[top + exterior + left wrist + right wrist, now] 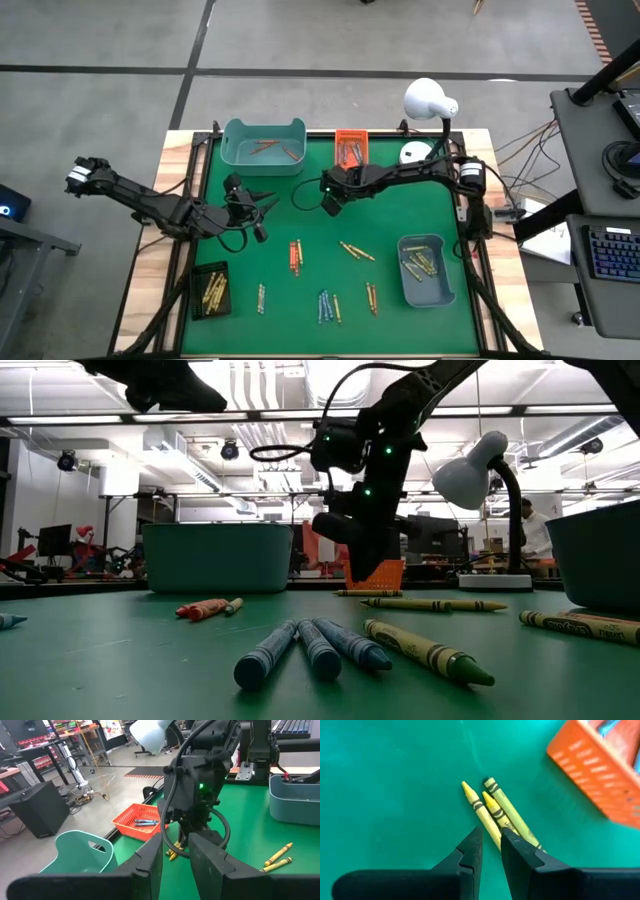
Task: Sort crayons
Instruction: Put the yellow crayon into the black bin
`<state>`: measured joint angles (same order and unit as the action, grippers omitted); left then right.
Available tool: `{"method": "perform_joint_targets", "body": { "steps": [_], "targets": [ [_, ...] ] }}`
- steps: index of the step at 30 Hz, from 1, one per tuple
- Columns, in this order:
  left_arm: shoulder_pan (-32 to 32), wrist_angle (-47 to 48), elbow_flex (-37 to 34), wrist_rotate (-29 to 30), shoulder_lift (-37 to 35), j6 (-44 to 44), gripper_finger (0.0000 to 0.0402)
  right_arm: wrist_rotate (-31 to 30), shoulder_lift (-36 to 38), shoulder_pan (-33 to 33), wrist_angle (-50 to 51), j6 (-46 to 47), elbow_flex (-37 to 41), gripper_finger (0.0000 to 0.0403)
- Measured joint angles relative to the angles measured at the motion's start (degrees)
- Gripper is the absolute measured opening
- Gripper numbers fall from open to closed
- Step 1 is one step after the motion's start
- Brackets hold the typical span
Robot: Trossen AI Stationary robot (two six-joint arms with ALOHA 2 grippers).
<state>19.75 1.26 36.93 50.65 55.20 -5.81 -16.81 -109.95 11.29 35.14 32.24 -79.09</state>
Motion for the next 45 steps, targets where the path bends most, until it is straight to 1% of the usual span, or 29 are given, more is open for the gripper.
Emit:
{"method": "perform_joint_targets", "body": {
  "steps": [2, 5, 11, 16, 33, 45],
  "targets": [
    [0.0, 0.0, 0.0, 0.0, 0.0, 0.21, 0.0077, 0.81, -0.42, 0.11, -0.18, 2.5, 0.0, 0.0059],
    [0.0, -0.02, 0.0, 0.0, -0.01, 0.35, 0.0077, 0.87, -1.09, 0.11, 0.07, 3.8, 0.0, 0.0059],
    [0.0, -0.01, -0.01, 0.0, -0.02, 0.37, 0.0077, -0.24, -1.34, 0.11, -0.39, 3.9, 0.0, 0.0059],
    [0.0, -0.01, -0.02, 0.0, -0.01, 0.4, 0.0077, -2.71, -1.42, 0.13, -1.58, 5.3, 0.0, 0.0059],
    [0.0, -0.02, -0.04, -0.02, -0.02, 0.4, 0.0077, -2.76, -1.67, 0.11, -1.67, 6.91, 0.0, 0.0059],
    [0.0, -0.58, -0.04, -0.02, -0.01, 0.16, 0.0077, -2.97, -1.67, -0.02, -4.61, 6.87, 0.59, 0.0059]
  ]
}}
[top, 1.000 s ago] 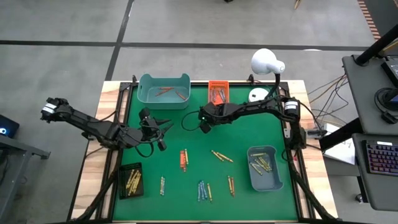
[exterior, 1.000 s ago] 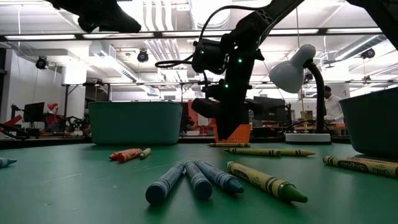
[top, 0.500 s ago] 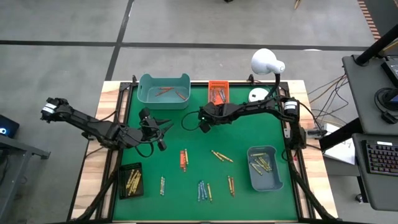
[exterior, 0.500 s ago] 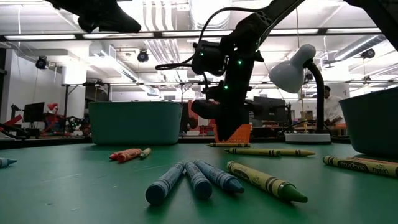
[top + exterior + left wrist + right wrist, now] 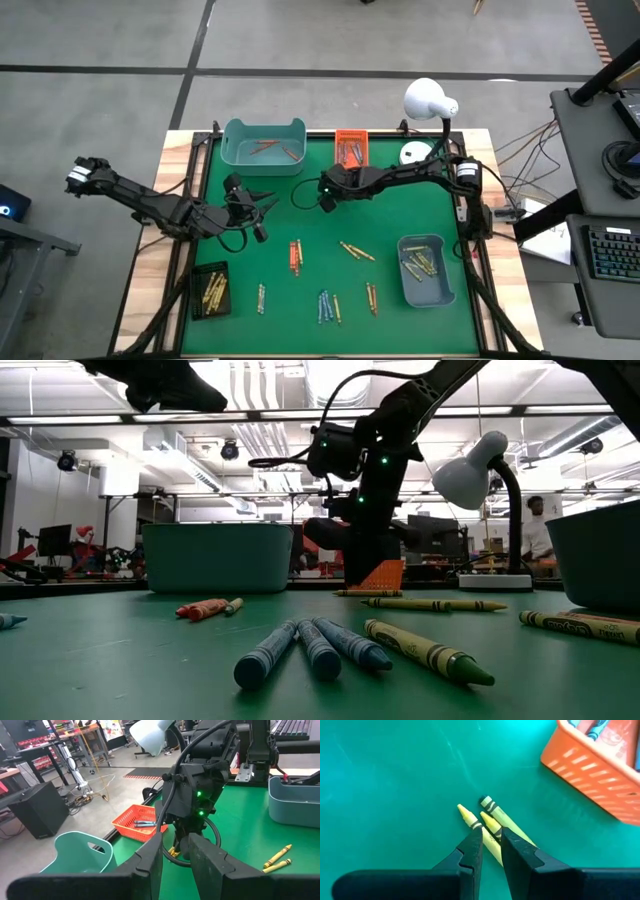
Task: Sort crayons
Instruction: Put the yellow crayon into the black bin
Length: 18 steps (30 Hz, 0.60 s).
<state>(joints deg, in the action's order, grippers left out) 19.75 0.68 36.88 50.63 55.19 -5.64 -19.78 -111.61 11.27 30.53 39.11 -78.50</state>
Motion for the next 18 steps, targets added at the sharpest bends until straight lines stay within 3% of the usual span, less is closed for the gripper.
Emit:
{"method": "perform_joint_targets", "body": {
  "steps": [18],
  "targets": [
    [0.02, 0.13, 0.0, -0.07, -0.01, -0.42, 0.0077, -1.11, 0.04, -1.16, -0.01, 0.98, 1.38, 0.0059]
  ]
}}
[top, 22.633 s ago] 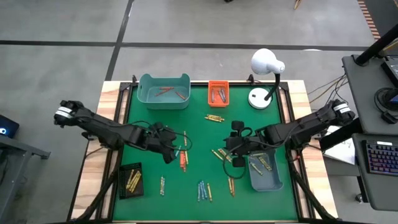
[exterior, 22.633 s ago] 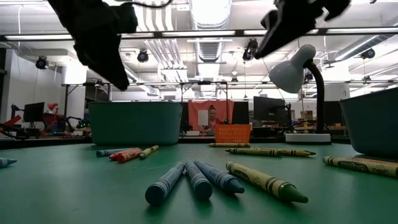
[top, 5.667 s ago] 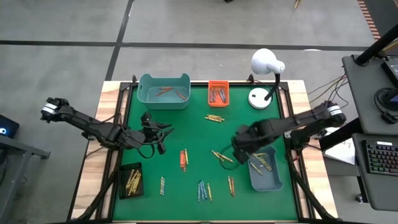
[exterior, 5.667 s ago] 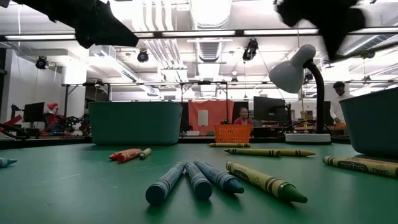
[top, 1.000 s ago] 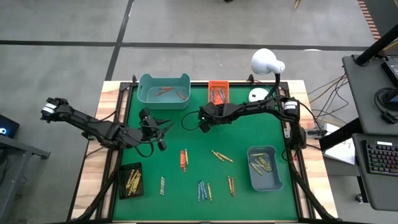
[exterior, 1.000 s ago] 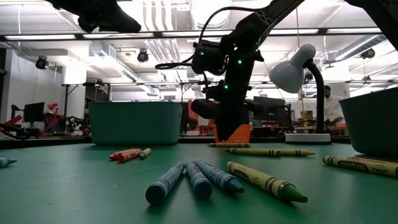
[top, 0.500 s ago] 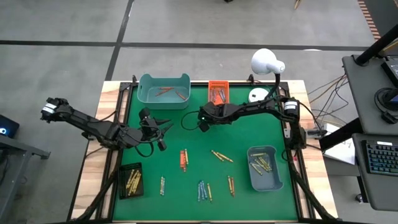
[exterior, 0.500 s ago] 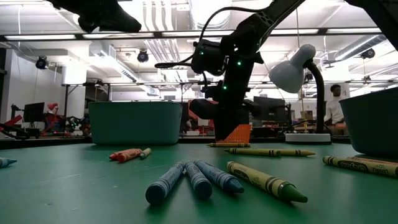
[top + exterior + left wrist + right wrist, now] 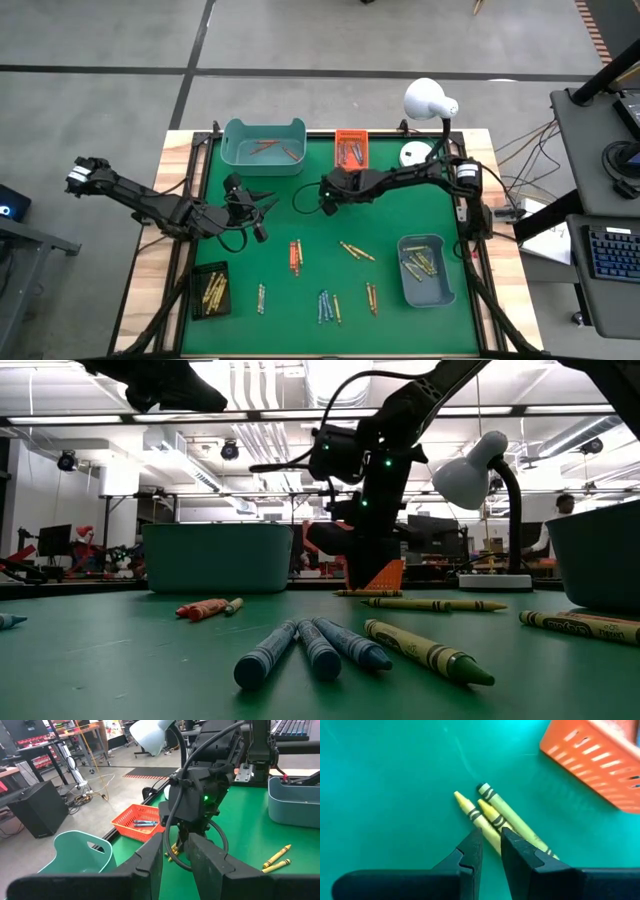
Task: Sort crayons
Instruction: Put the yellow crayon into the black bin
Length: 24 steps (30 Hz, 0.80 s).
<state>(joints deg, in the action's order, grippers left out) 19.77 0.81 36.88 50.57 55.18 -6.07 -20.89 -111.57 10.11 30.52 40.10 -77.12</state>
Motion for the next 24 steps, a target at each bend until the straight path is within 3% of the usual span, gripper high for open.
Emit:
{"method": "perform_joint_targets", "body": {
  "steps": [7, 13, 24],
  "targets": [
    [-0.02, -0.01, 0.0, -0.02, 0.01, 0.0, 0.0077, 3.02, 1.36, -1.47, 1.65, -0.29, -0.61, 0.0059],
    [-0.02, -0.23, 0.0, -0.02, 0.02, 0.0, 0.0077, -2.92, 2.29, -0.61, 0.93, -1.08, -1.25, 0.0059],
    [-0.02, -0.38, 0.0, -0.02, 0.02, 0.2, 0.0077, -0.44, -2.47, -0.46, -1.53, 0.03, -1.22, 0.0059]
  ]
}}
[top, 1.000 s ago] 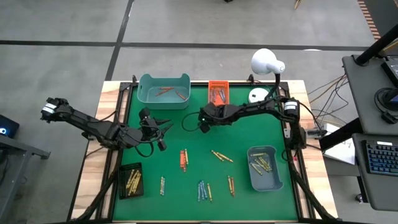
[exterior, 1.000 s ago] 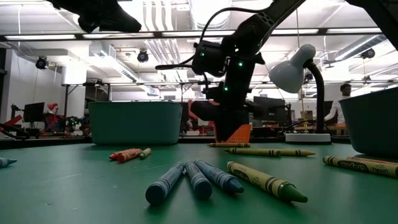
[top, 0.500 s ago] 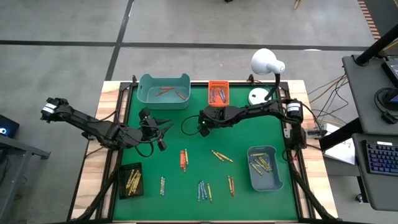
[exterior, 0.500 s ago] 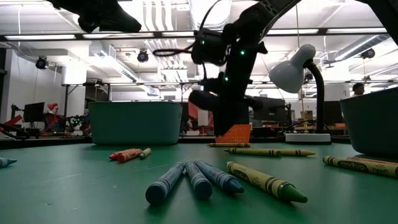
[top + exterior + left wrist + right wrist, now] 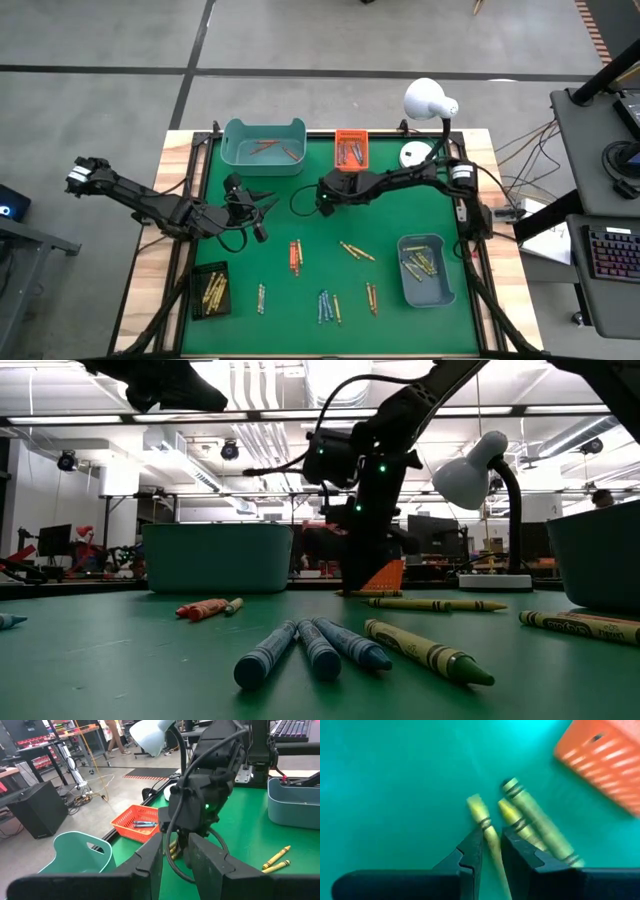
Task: Sort crayons
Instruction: Put the yellow crayon into the black bin
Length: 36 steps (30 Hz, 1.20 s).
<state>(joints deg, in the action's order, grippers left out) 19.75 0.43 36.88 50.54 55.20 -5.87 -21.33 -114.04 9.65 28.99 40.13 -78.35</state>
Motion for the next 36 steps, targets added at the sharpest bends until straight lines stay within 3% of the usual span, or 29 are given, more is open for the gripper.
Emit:
{"method": "perform_joint_targets", "body": {
  "steps": [14, 21, 30, 33, 36],
  "targets": [
    [-0.07, -0.96, 0.0, 0.07, -0.01, 0.9, 0.0077, 9.36, 4.64, -0.18, 2.43, -3.54, 0.02, 0.006],
    [-0.09, -1.2, 0.0, 0.07, -0.02, 0.9, 0.0077, 14.75, 3.62, 0.44, 0.7, -3.97, 0.02, 0.01],
    [-0.09, -1.47, 0.0, 0.07, -0.02, 0.9, 0.0077, 14.81, 0.42, 0.21, -3.98, -4.01, 0.02, 0.0164],
    [-0.09, -1.54, 0.0, 0.05, -0.01, 0.9, 0.0077, 14.39, -0.92, 0.09, -4.76, -4.96, -0.04, 0.0166],
    [-0.09, -1.82, 0.0, 0.06, -0.02, 0.89, 0.0077, 14.12, -2.02, -0.17, -5.04, -5.56, -0.13, 0.014]
  ]
}}
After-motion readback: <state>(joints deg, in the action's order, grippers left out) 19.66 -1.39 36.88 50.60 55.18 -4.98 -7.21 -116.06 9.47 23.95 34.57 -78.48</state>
